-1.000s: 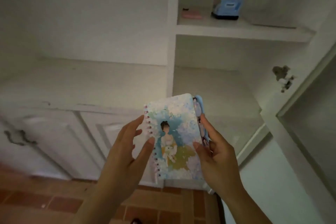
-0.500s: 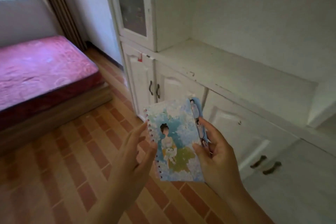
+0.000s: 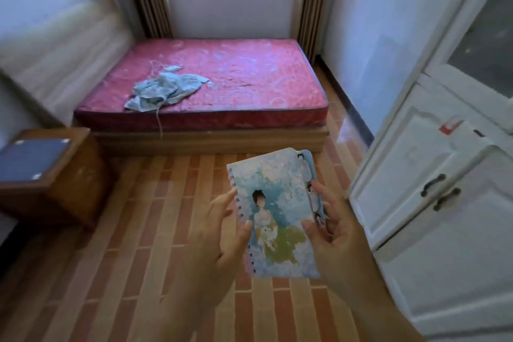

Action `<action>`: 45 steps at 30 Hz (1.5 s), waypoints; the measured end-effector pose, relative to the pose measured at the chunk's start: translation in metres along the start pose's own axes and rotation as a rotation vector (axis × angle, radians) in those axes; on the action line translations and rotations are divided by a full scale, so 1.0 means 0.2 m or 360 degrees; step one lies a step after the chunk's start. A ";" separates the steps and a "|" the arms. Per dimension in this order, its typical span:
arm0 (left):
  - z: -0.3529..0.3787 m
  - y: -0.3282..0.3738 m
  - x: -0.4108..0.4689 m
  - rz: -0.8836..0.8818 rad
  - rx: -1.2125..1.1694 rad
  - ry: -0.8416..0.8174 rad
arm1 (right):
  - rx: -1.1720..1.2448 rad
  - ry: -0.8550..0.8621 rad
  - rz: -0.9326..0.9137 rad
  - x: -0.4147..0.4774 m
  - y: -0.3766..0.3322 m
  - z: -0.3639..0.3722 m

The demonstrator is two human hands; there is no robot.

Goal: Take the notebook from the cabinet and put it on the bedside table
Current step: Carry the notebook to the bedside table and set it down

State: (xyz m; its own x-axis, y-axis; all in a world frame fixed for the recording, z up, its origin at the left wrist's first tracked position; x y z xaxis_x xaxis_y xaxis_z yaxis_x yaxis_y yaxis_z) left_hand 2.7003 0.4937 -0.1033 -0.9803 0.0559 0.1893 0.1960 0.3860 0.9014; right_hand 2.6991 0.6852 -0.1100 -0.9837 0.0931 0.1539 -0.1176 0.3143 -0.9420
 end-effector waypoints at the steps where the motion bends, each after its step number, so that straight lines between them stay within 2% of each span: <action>1: -0.06 -0.04 0.02 -0.0041 0.0003 0.0052 | 0.0029 -0.0070 -0.0003 0.06 0.00 0.08; 5: -0.23 -0.21 0.15 -0.0184 0.0019 0.0247 | 0.0164 -0.0359 0.0088 0.28 0.03 0.35; 8: -0.31 -0.34 0.30 -0.0326 -0.0041 0.0357 | 0.0162 -0.0466 0.0117 0.49 0.06 0.50; 18: -0.45 -0.61 1.12 -0.0460 0.0136 0.0452 | -0.0044 -0.0537 0.0008 1.45 0.15 0.75; 24: -0.61 -0.77 1.49 -0.0538 0.0102 0.0625 | -0.0084 -0.0676 -0.0049 1.90 0.12 1.01; 33: -1.18 -1.16 1.84 -0.0774 -0.0001 0.0993 | -0.0044 -0.1129 -0.0069 2.43 -0.02 1.92; 40: -1.79 -1.45 2.24 -0.0842 0.0095 0.0996 | -0.0042 -0.1245 -0.0169 2.84 -0.25 2.65; 45: -2.11 -1.67 2.48 -0.0941 0.0103 0.0981 | -0.0028 -0.1247 -0.0142 3.11 -0.32 3.02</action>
State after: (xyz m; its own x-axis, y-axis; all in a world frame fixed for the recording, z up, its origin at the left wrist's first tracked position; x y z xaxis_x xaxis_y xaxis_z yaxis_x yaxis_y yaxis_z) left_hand 2.1586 0.0036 -0.1459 -0.7301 -0.6744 -0.1101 -0.3634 0.2467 0.8984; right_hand 2.0125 0.1528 -0.1330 -0.7805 -0.6243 -0.0325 -0.2051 0.3049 -0.9300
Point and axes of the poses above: each hand's wrist, its own x-axis towards the middle knuckle, its own z-axis out of the palm, y = z × x, the point moved 2 cm from there along x, towards the middle knuckle, and after that the axes turned 9 degrees about -x, right-handed, at the moved point
